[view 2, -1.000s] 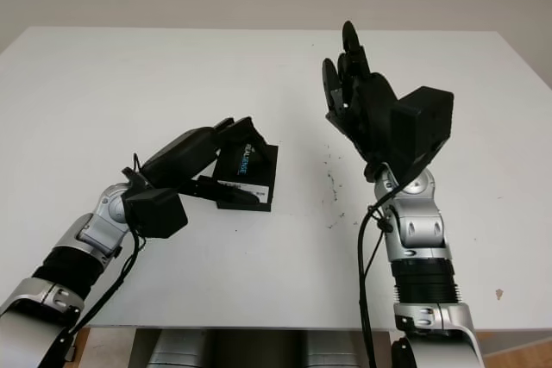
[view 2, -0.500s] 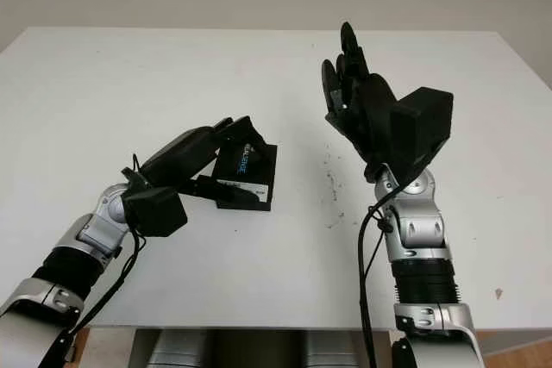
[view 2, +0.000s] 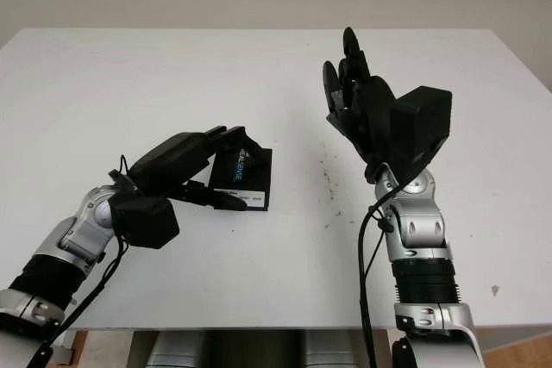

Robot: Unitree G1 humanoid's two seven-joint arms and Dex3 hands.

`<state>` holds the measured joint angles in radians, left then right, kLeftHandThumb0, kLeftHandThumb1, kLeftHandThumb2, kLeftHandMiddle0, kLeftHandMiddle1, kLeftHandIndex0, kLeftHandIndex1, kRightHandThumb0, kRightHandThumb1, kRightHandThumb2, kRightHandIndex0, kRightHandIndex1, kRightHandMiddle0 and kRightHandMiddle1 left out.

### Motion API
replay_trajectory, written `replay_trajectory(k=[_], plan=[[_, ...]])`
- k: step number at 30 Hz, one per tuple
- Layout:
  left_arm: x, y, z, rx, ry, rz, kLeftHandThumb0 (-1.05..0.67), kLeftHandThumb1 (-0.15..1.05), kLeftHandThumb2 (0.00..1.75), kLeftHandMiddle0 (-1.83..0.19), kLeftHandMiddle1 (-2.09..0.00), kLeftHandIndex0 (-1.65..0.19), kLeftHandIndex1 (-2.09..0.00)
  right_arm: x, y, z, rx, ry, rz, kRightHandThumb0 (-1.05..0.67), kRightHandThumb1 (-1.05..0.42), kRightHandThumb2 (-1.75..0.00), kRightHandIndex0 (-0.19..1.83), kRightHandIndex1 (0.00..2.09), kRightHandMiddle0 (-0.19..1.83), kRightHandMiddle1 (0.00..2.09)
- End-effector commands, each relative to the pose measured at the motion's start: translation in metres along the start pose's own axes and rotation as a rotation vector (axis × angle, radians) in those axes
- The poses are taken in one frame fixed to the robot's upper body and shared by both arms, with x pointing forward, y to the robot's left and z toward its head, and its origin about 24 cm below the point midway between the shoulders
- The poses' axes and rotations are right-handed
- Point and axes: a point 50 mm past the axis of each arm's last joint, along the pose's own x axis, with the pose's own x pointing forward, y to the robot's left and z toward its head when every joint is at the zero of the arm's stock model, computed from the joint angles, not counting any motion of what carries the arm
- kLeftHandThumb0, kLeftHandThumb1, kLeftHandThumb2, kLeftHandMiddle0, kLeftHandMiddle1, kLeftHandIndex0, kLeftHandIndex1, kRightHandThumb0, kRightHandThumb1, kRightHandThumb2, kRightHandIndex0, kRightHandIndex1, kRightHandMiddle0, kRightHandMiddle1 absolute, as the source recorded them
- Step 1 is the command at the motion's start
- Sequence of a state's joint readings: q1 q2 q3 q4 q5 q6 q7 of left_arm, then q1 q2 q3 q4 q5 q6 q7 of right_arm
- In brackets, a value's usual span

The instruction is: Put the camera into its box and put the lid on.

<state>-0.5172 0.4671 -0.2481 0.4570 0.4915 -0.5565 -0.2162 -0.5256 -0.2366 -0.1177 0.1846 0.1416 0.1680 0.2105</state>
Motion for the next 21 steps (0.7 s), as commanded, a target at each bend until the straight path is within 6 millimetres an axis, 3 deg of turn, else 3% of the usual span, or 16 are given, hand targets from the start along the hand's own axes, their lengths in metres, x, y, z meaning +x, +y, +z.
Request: replay_trajectory(k=[1,9,13,17,21], plan=[[-0.0041,-0.001,0.0011,0.026,0.0,-0.019,-0.44,0.9,0.06,-0.33,-0.04,-0.27,-0.26,0.002,-0.0015,0.0092,-0.006,-0.034,0.002,-0.69,-1.05,-0.63,-0.19,0.0,-0.19,0.0],[-0.0083,-0.0036,0.0019,0.04,0.015,-0.036,-0.49,0.94,0.07,-0.25,-0.03,-0.27,-0.19,0.0023,-0.0011,0.0093,0.011,-0.03,-0.013,-0.69,-1.05,-0.6,-0.19,0.0,-0.19,0.0],[-0.0089,-0.0057,0.0011,0.051,0.011,-0.044,-0.57,1.03,0.09,-0.2,-0.03,-0.25,-0.15,0.002,-0.0017,0.0089,0.009,-0.038,-0.01,-0.69,-1.05,-0.6,-0.19,0.0,-0.19,0.0],[-0.0096,-0.0052,-0.0002,0.072,0.027,-0.064,-0.67,1.05,0.35,-0.13,-0.03,-0.2,-0.1,0.0018,-0.0024,0.0089,0.011,-0.038,-0.012,-0.7,-1.05,-0.59,-0.19,0.0,-0.19,0.0],[-0.0102,0.0013,-0.0004,0.075,0.048,-0.059,-0.71,1.05,0.49,-0.09,-0.04,-0.19,-0.08,0.0022,-0.0025,0.0085,0.001,-0.038,-0.009,-0.7,-1.05,-0.59,-0.19,0.0,-0.19,0.0]])
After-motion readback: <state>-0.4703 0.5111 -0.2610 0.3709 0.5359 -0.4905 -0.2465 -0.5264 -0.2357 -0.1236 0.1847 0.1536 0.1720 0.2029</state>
